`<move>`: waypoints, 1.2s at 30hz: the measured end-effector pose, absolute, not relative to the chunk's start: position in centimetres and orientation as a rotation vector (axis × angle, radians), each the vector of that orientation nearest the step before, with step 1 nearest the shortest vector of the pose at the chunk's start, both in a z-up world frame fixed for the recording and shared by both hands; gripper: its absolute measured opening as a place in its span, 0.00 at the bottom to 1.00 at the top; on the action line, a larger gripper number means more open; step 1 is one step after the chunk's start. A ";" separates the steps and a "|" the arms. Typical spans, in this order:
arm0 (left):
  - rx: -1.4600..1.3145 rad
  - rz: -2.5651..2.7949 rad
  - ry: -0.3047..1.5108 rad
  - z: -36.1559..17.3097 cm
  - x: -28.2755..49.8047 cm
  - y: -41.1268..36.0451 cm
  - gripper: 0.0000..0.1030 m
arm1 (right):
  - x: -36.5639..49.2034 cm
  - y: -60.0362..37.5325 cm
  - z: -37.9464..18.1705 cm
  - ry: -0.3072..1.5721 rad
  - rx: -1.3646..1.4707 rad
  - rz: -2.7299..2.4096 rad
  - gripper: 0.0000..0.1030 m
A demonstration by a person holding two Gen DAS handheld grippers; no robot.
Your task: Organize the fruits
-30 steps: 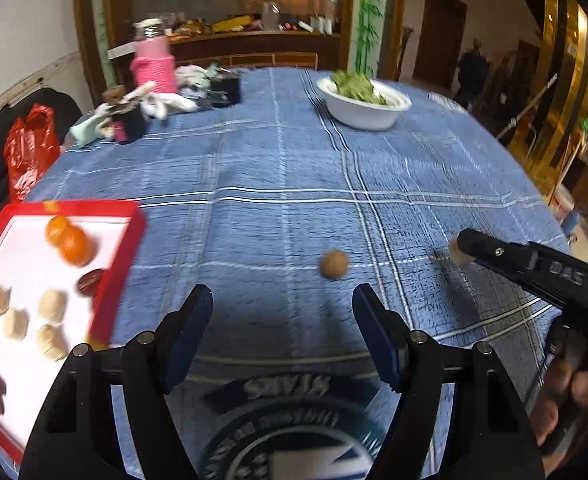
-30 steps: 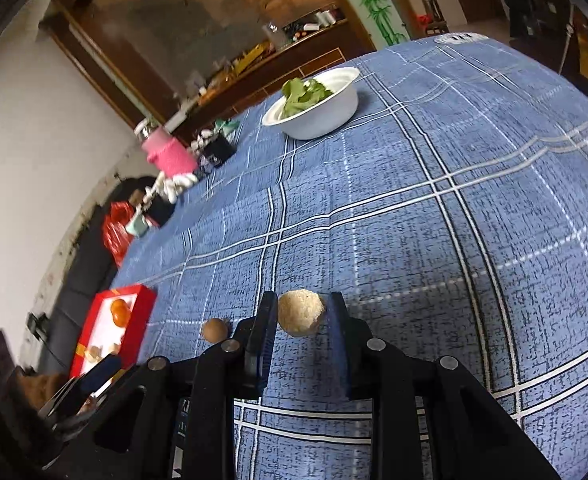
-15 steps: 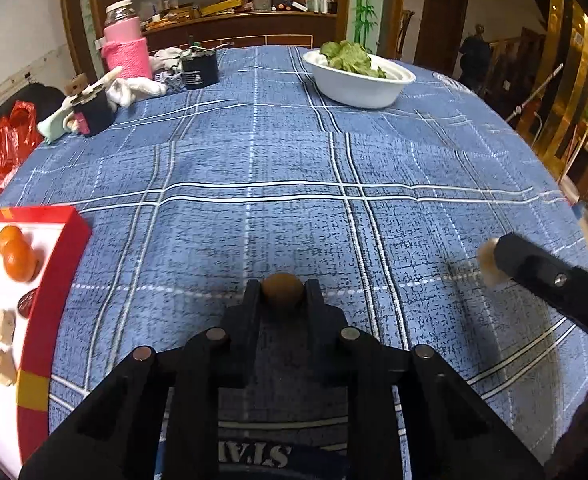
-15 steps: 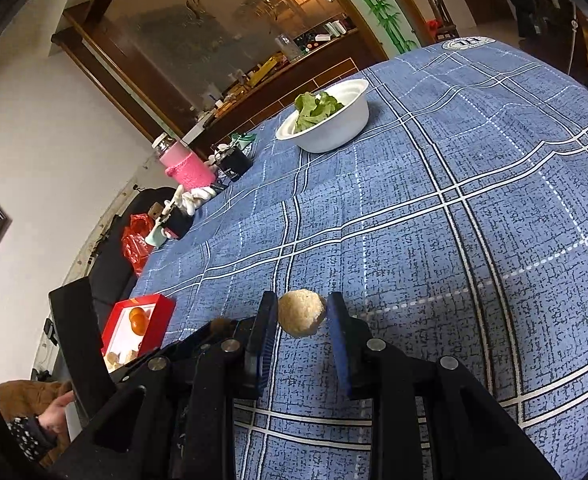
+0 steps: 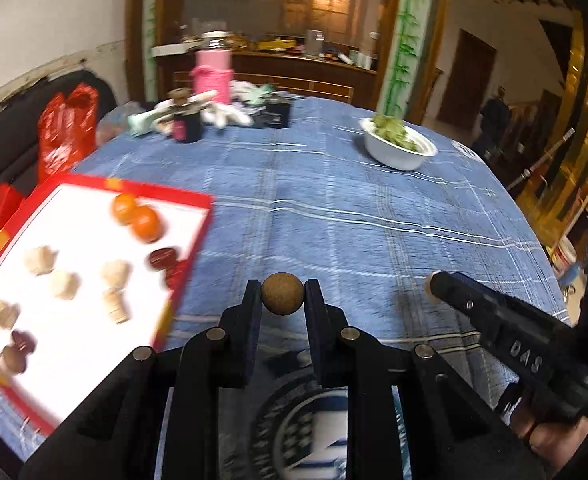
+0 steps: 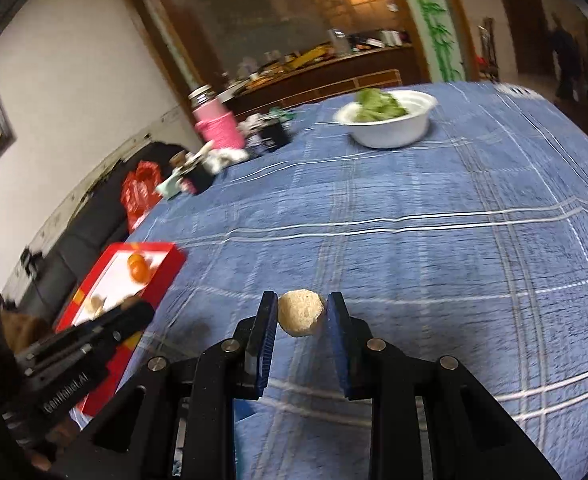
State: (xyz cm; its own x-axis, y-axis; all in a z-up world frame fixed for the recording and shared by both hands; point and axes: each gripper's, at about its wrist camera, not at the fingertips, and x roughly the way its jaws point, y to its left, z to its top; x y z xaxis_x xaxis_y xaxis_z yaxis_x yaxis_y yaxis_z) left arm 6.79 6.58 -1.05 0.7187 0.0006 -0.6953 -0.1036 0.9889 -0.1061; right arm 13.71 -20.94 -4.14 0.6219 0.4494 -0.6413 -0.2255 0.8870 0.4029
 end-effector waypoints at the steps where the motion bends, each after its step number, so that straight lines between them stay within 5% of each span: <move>1: -0.146 0.071 0.768 -1.0 6.5 7.2 0.18 | 13.4 -20.1 -3.9 0.810 0.282 0.405 0.25; 36: -0.259 0.409 0.711 0.0 1.2 20.9 0.19 | 10.1 0.2 2.6 0.702 0.058 0.760 0.25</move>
